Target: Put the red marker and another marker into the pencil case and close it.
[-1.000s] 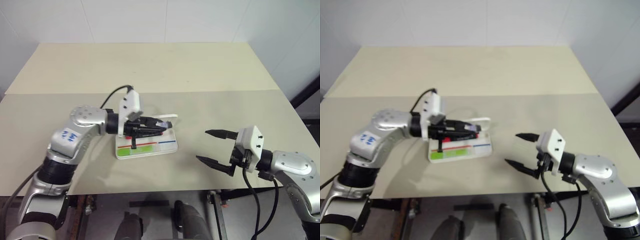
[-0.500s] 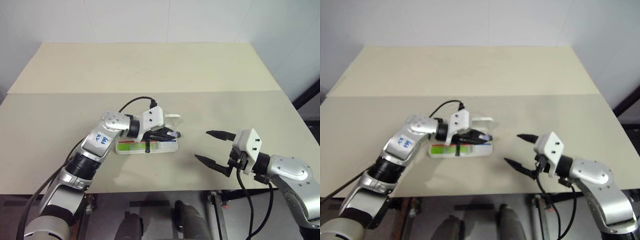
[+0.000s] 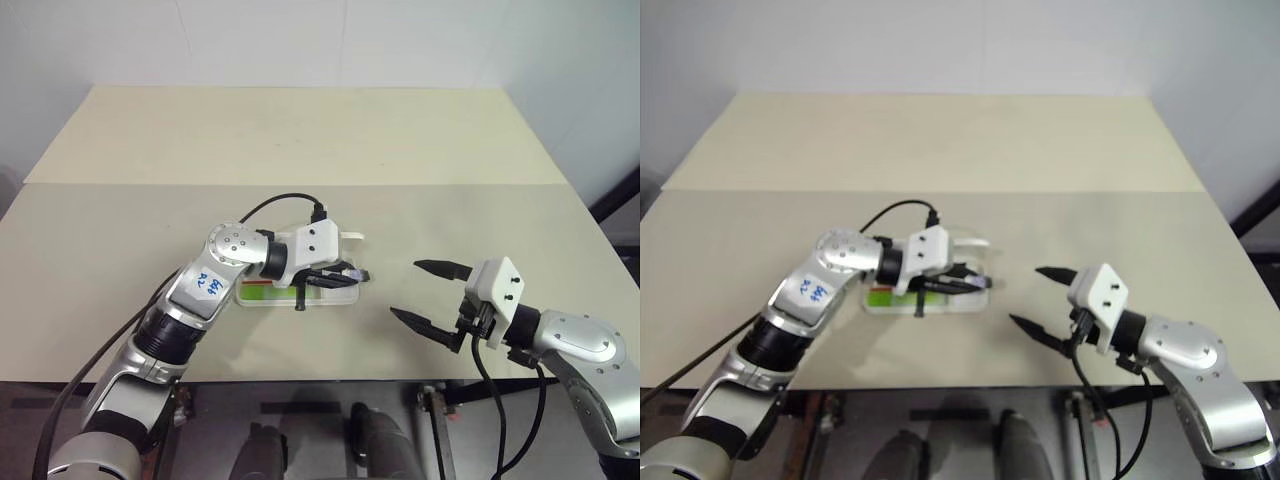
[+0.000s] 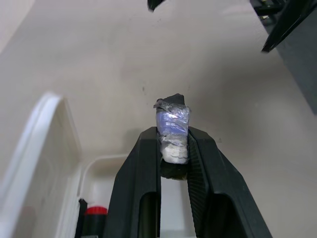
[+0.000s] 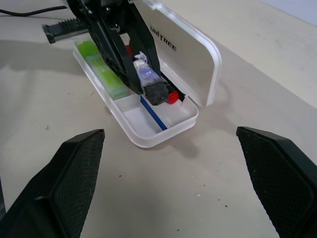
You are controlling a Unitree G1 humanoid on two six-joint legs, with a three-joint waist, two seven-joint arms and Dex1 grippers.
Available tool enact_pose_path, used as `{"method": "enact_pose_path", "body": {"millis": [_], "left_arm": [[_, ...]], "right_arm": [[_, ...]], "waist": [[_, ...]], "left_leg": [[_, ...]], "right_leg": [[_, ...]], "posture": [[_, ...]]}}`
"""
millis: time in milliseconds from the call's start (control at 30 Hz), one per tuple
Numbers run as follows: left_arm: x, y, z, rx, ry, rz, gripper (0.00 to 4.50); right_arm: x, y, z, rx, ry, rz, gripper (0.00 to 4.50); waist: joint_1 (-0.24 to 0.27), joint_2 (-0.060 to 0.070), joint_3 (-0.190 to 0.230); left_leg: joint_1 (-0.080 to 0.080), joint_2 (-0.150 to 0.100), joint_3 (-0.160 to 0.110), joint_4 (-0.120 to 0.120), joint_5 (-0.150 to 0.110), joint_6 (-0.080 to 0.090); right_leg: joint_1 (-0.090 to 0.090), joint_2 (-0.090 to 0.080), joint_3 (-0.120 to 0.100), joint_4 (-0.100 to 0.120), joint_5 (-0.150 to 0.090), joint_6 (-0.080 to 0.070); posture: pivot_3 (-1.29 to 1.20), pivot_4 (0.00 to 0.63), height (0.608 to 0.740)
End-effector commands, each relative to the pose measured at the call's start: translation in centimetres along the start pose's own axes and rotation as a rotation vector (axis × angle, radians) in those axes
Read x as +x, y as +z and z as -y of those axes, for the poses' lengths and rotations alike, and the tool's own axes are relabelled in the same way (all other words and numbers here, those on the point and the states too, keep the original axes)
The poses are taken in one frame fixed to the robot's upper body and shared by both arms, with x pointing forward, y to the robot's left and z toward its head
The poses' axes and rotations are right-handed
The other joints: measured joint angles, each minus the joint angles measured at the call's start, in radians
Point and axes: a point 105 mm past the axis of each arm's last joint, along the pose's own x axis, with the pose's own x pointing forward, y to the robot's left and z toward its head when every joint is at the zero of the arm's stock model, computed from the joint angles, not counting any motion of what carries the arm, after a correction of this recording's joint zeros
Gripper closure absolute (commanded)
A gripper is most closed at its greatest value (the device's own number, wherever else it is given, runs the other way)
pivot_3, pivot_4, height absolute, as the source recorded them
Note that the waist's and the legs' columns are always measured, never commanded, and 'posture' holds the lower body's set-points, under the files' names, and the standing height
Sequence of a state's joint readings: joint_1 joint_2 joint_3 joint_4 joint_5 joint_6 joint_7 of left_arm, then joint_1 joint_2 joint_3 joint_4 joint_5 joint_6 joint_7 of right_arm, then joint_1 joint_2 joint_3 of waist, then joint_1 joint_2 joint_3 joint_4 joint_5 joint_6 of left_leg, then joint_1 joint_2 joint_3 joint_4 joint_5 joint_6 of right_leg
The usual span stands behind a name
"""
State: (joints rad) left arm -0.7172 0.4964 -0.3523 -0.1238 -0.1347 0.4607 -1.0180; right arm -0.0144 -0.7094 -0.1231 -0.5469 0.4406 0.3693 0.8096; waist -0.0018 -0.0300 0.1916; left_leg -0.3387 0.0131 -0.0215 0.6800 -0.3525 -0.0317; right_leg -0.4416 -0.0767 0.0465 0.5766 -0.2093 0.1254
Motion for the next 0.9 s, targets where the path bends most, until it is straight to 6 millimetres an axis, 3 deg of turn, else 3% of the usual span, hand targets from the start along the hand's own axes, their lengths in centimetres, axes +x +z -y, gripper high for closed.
{"method": "enact_pose_path", "body": {"millis": [33, 300, 633, 900], "left_arm": [[-0.7, 1.6, 0.3, 0.035, 0.026, 0.031, 4.13], [-0.8, 1.6, 2.0, 0.012, 0.058, -0.003, 4.13], [-0.5, -1.3, 1.3, 0.033, 0.121, -0.091, 4.13], [-0.4, -1.6, 1.5, 0.085, 0.065, -0.058, 4.13]], "right_arm": [[0.1, 0.9, 0.2, -0.036, 0.004, 0.030, 0.00], [0.7, 0.9, 0.5, -0.040, 0.021, 0.034, 0.00], [1.1, 0.8, 0.6, -0.045, 0.030, 0.033, 0.00], [1.2, 0.7, 0.6, -0.046, 0.018, 0.032, 0.00]], "waist": [[-0.001, 0.000, 0.000], [-0.001, 0.000, 0.000], [0.000, 0.000, 0.000], [0.000, 0.000, 0.000]], "left_leg": [[0.000, 0.000, 0.000, 0.000, 0.000, 0.000], [0.001, 0.000, 0.001, 0.000, 0.000, 0.000], [0.001, 0.000, 0.002, 0.000, 0.000, 0.000], [0.001, 0.000, 0.002, 0.000, 0.000, 0.001]], "right_leg": [[0.000, 0.000, 0.000, 0.000, 0.000, 0.000], [0.000, 0.000, 0.001, 0.000, 0.000, 0.000], [0.000, 0.000, 0.002, 0.000, 0.000, 0.001], [0.000, 0.000, 0.002, 0.000, 0.000, 0.001]], "posture": [[0.00, 0.150, 0.740], [0.00, 0.150, 0.740], [0.00, 0.150, 0.740], [0.00, 0.150, 0.740]]}}
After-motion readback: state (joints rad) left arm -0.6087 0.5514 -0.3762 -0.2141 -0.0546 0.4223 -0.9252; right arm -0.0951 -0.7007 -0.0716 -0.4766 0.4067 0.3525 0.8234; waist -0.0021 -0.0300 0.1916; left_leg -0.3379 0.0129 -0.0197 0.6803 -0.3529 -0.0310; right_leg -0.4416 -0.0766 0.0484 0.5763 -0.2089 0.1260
